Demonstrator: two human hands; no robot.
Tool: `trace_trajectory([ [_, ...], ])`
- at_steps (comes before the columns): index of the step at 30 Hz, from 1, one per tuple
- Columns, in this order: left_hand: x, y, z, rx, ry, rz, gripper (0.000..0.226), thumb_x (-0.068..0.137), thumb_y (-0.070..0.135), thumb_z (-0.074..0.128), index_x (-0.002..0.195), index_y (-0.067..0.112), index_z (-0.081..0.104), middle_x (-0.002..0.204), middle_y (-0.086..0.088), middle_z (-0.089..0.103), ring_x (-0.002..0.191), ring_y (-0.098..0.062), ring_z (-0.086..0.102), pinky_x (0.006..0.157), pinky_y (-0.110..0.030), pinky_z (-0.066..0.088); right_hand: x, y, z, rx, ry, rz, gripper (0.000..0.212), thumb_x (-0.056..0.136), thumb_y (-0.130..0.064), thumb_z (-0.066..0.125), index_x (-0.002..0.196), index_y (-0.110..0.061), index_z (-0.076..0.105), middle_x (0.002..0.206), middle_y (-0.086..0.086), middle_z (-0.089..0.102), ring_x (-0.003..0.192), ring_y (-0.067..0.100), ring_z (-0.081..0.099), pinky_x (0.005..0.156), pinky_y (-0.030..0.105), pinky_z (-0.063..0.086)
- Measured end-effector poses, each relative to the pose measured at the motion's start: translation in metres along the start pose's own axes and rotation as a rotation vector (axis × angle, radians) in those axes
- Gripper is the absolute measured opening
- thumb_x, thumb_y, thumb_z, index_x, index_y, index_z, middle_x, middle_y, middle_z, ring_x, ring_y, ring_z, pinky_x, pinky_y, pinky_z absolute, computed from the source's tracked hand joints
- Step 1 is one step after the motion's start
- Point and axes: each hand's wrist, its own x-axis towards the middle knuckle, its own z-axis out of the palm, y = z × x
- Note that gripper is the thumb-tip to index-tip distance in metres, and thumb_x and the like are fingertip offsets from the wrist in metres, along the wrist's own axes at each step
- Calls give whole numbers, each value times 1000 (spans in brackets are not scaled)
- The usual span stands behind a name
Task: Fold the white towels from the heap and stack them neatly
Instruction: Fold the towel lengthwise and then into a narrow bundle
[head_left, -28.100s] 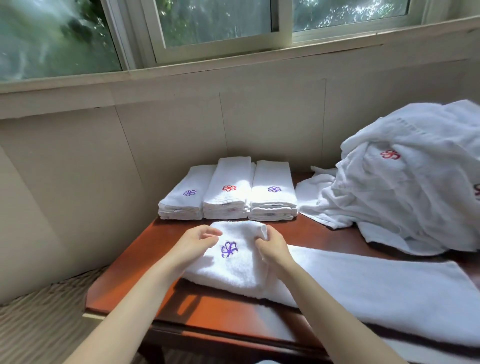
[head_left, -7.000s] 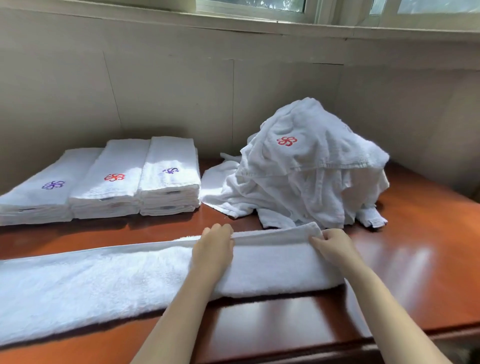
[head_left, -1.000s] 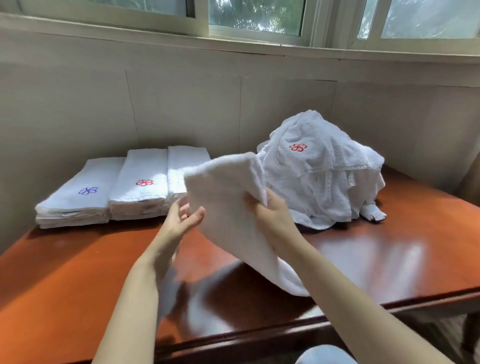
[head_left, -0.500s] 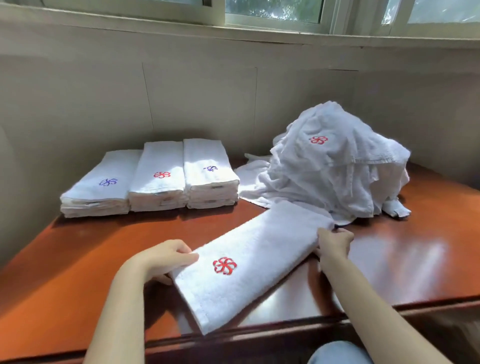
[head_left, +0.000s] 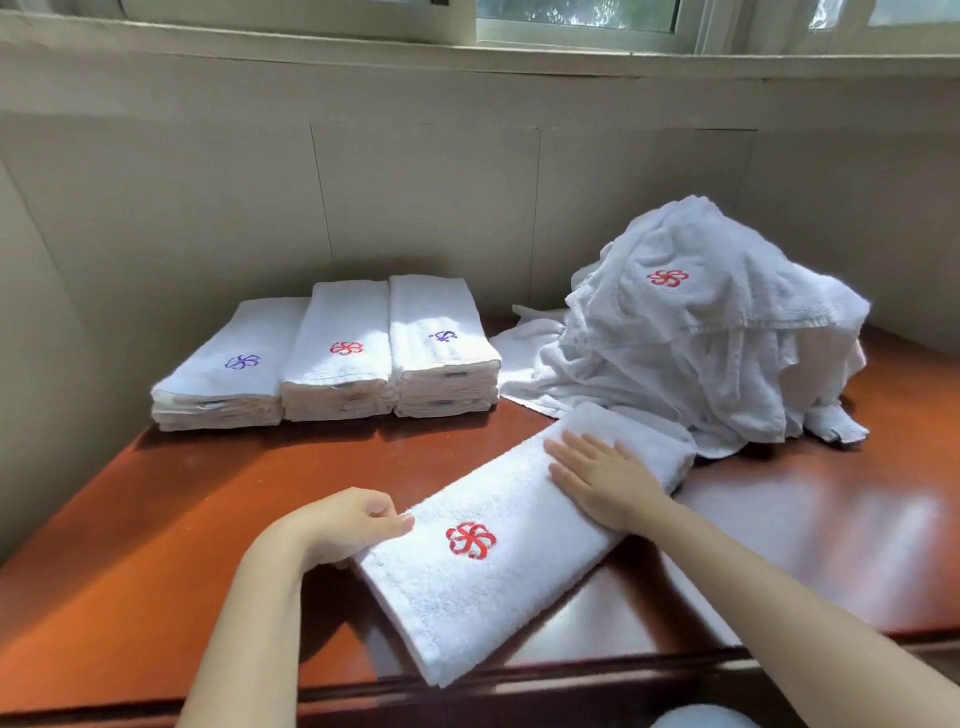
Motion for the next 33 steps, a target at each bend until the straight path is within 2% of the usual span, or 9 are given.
trace_trajectory([
  [7,3,8,-1,76,-157,-77,51,86,53,59,48,23,44,43,11,46,47,-8,45,58,-21,36,-14,61,-16,191,247,309,52,96,-42,44,139,-13,37,146,9,41,135,24,36,109,40,31],
  [10,15,28,5,-66,-41,86,25,85,49,64,101,29,65,94,17,65,89,-1,58,91,-26,43,-26,52,-13,408,471,611,70,89,-42,57,140,-5,29,138,20,46,126,40,42,101,44,36],
  [13,26,55,22,-275,-25,173,63,89,33,65,143,36,34,141,9,41,124,-10,42,94,-23,33,-31,38,-9,480,390,761,70,87,-46,57,133,-4,25,133,24,47,125,43,39,99,43,33],
  [17,27,57,26,-297,-245,195,87,88,16,67,146,53,15,156,18,13,136,-7,29,103,-23,33,-25,30,-14,825,428,704,76,84,-23,64,142,-13,16,135,19,46,122,36,45,102,42,36],
  [20,18,51,24,-294,-536,126,94,84,17,71,142,60,10,147,29,14,106,-2,55,91,-28,51,-25,23,-26,1455,429,735,67,85,-4,60,137,-15,20,122,19,51,89,30,59,72,39,51],
  [23,15,58,35,-444,-406,141,87,88,19,69,145,54,14,144,29,20,126,-9,44,101,-37,47,-30,8,-25,1389,188,725,61,86,-6,58,134,-16,22,101,12,52,56,21,57,52,31,45],
  [25,17,64,43,-577,-269,194,77,90,11,65,147,43,26,149,23,25,137,-9,30,107,-31,41,-34,-2,-21,1292,123,592,59,85,-8,60,132,-19,26,107,6,49,63,16,53,53,27,39],
  [28,14,67,47,-607,-197,239,63,88,-2,61,141,26,44,148,10,39,126,-1,44,103,-21,42,-41,-11,-24,1243,43,385,56,81,4,57,128,-22,43,127,-6,42,101,14,48,62,22,37],
  [33,-3,57,12,-647,-83,303,60,82,-4,66,135,21,51,136,18,49,119,12,45,85,-8,45,-43,-30,-53,1350,-12,94,51,85,12,52,113,-29,64,104,1,64,69,11,65,55,27,52],
])
